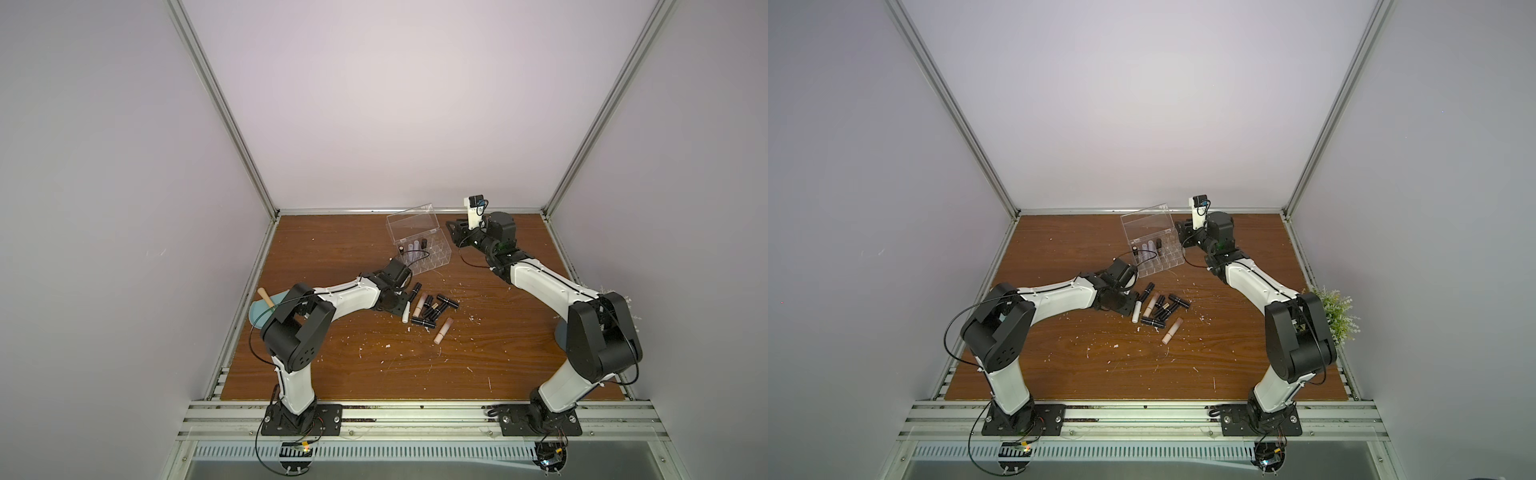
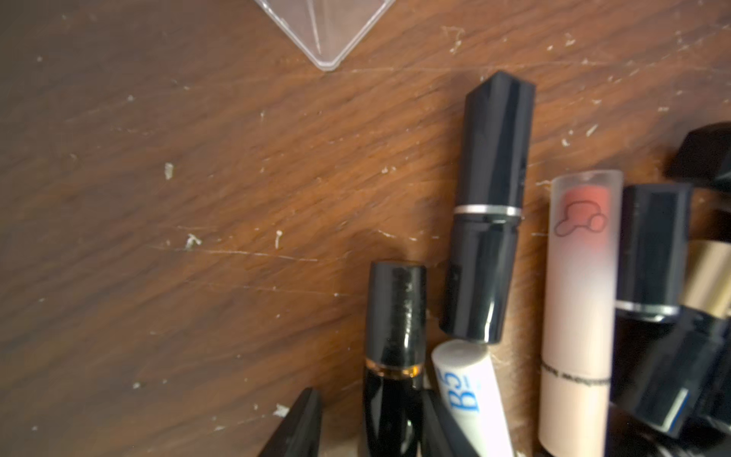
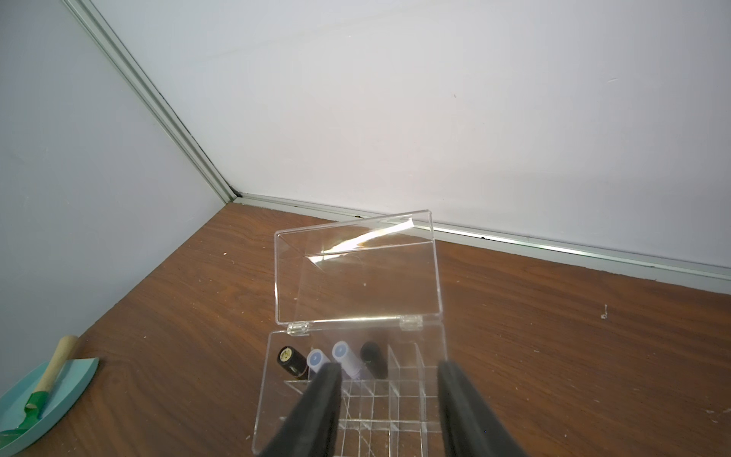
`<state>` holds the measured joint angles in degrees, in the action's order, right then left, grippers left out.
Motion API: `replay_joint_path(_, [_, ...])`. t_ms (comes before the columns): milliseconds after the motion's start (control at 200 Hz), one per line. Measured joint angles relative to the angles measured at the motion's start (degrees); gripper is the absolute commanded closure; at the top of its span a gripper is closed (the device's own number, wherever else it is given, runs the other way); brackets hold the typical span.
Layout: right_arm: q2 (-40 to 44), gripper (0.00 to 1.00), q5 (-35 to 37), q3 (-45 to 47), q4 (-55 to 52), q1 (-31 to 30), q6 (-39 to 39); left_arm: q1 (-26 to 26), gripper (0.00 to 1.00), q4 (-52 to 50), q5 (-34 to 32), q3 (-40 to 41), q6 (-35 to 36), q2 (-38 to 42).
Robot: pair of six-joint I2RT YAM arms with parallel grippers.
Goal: Arrange the lipsticks in the organizer
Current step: Pick up the lipstick at the center of the board.
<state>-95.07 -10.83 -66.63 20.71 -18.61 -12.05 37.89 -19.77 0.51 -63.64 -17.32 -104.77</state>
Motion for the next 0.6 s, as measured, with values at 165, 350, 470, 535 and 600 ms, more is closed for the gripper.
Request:
replay_joint_path(165, [0.0,0.55,0.0,0.0,0.0,0.0,0.0,0.0,0.62,-0.6,-1.2,-1.2,0.2,-1.0])
replay_joint_path(350, [0.0,0.55,0.0,0.0,0.0,0.1,0.0,0.0,0.66,-0.8,-2.3,-1.4,0.6,-1.1])
replay_joint_path(470, [0.0,0.55,0.0,0.0,0.0,0.1,0.0,0.0,0.7,-0.9,-3.0,-1.4,0.9,-1.1])
replay_joint_path(535, [0.0,0.55,0.0,0.0,0.0,0.1,0.0,0.0,0.71,-1.0,-3.4,-1.4,0.9,-1.1])
replay_joint_path(600, [0.0,0.55,0.0,0.0,0.0,0.1,0.0,0.0,0.72,-1.0,-3.8,-1.4,1.1,-1.1])
